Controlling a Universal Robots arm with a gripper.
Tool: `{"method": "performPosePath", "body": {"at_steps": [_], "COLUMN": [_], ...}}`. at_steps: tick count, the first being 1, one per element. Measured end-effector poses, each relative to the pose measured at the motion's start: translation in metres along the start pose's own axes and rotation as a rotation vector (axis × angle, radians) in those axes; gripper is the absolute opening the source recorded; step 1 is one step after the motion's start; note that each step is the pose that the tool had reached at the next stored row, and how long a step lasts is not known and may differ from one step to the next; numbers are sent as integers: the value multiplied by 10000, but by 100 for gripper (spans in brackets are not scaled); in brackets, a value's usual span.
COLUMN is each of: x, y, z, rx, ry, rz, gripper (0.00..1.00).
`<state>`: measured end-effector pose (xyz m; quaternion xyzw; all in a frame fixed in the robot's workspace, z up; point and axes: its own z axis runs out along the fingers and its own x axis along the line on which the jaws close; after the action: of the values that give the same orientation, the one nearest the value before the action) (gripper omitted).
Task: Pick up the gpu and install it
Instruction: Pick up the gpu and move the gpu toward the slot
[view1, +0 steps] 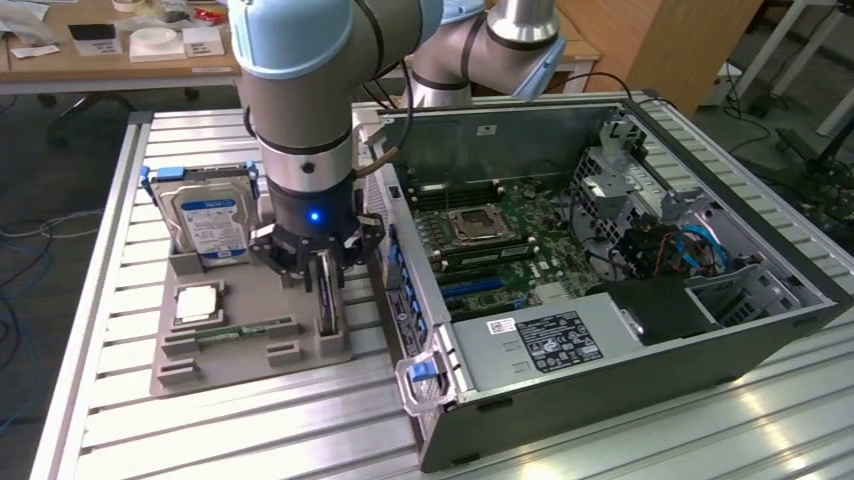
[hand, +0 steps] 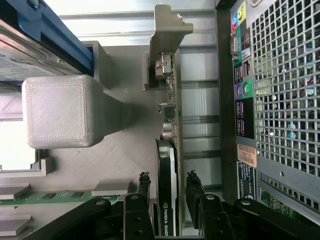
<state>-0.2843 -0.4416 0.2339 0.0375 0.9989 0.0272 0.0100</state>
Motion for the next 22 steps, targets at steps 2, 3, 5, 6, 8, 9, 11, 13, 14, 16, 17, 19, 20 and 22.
{"method": "performPosePath", "body": {"at_steps": [2,3,5,6,8,9,11,13,14,16,17,19,20,22], "x": [0,0,1,2,2,2,3,-2,-3,-7,-7,-7,-7,-7], "y": [8,14,18,23,25,25,25,26,26,26,26,26,26,26], "z": [6,8,11,15,25,31,31,35,36,37,37,36,37,37], "rx": [-2,-1,-2,-2,0,0,2,-3,-2,-1,-1,0,-1,-1], "ry": [-3,-3,-2,-2,0,-1,2,-2,-2,-1,0,-1,-1,0], "rz": [0,-1,-2,0,-1,-1,-1,0,1,0,-1,0,0,0], "gripper": [43,43,43,43,43,43,43,43,43,43,43,43,43,43]}}
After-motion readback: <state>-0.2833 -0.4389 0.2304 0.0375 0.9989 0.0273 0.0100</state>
